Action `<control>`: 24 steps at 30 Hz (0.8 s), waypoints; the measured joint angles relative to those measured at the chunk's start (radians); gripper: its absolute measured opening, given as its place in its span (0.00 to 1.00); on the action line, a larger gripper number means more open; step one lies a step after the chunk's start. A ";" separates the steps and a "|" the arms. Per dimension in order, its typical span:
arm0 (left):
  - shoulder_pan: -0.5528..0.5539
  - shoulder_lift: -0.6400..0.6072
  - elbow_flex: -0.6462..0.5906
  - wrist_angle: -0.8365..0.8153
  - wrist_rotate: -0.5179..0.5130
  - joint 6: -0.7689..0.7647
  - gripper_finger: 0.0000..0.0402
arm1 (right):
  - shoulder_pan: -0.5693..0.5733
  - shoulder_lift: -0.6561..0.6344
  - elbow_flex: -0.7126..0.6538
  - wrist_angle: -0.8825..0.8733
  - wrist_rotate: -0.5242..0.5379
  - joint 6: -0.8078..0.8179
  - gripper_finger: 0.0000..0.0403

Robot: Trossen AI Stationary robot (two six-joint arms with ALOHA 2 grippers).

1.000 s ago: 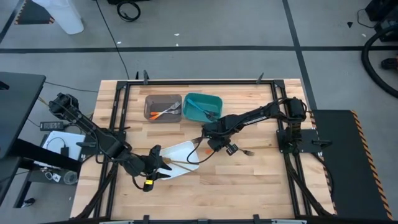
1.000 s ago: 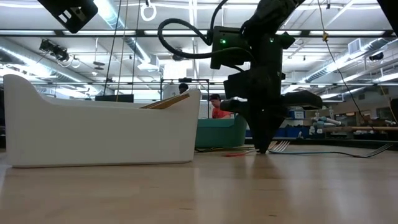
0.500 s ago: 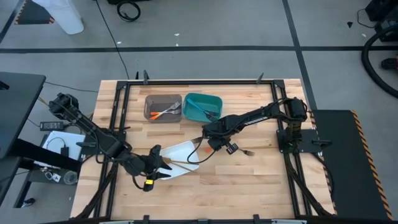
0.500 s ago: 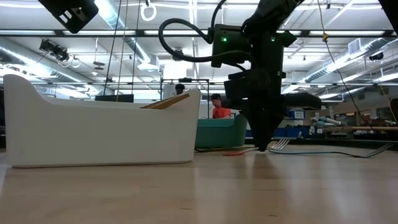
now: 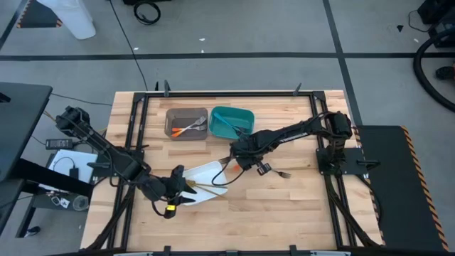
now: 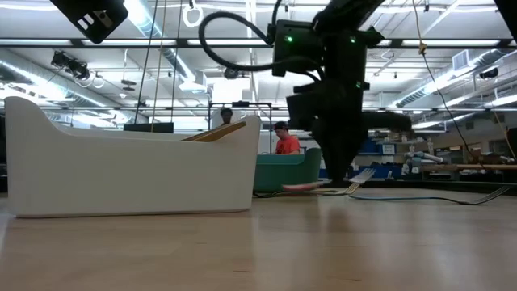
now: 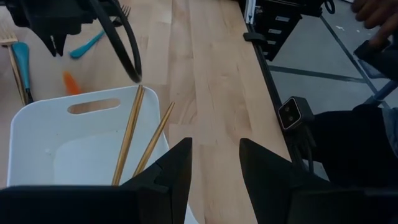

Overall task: Sort silverware by color (type)
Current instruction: Put the orange fork into the black bin

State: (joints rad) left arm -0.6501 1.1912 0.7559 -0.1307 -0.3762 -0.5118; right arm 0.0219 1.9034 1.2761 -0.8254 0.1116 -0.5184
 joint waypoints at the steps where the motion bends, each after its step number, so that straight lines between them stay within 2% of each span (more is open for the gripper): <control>1: 0.004 0.000 0.000 0.001 0.000 0.000 0.35 | 0.000 0.000 0.016 -0.020 0.000 0.007 0.04; 16: 0.015 0.000 0.000 -0.030 -0.004 0.004 0.35 | -0.003 -0.001 0.208 -0.176 0.061 0.168 0.04; 24: 0.013 0.000 0.000 -0.104 -0.021 0.084 0.35 | -0.018 -0.002 0.240 -0.162 0.006 0.342 0.04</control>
State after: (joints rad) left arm -0.6370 1.1912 0.7555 -0.2349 -0.3967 -0.4278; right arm 0.0038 1.9018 1.5164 -0.9873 0.1172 -0.1766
